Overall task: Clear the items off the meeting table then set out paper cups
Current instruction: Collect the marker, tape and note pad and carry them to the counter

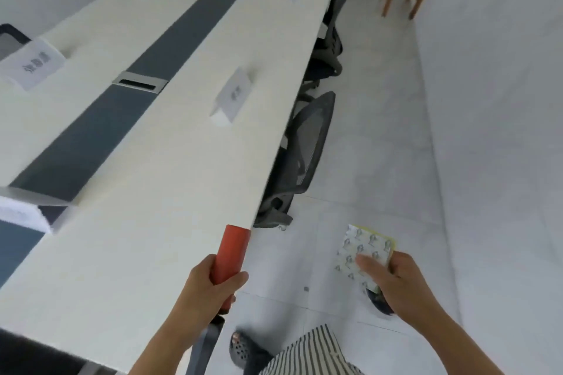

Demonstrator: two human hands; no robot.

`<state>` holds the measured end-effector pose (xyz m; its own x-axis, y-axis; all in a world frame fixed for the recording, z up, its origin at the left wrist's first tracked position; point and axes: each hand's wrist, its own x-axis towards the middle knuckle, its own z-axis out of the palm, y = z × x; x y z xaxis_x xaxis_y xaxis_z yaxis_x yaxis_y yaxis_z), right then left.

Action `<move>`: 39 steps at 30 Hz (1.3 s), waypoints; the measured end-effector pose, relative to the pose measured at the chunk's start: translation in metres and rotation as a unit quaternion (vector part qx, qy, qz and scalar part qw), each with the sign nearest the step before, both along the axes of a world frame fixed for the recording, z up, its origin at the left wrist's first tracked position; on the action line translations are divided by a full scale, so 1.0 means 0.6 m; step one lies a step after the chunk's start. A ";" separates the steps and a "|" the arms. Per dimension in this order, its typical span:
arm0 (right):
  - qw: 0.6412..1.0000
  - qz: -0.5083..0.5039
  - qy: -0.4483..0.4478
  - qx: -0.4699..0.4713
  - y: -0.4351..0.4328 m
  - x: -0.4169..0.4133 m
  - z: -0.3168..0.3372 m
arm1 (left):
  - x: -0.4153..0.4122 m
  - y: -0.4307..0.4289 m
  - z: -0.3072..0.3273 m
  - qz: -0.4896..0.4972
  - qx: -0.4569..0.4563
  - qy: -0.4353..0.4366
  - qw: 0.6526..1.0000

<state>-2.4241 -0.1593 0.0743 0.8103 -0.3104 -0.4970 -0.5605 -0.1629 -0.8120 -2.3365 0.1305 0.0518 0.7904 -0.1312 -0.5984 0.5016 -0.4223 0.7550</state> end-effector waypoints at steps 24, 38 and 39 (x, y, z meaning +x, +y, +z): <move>0.956 -0.292 -0.027 0.007 -0.483 0.086 0.000 | 0.262 -0.600 0.016 -0.251 -0.002 -0.026 0.968; 0.956 -0.292 0.000 0.011 -0.842 0.379 -0.005 | 0.590 -0.978 0.024 -0.319 0.017 -0.031 0.947; 0.957 -0.290 -0.001 0.006 -0.884 0.406 -0.011 | 0.615 -1.011 0.021 -0.313 0.018 -0.033 0.949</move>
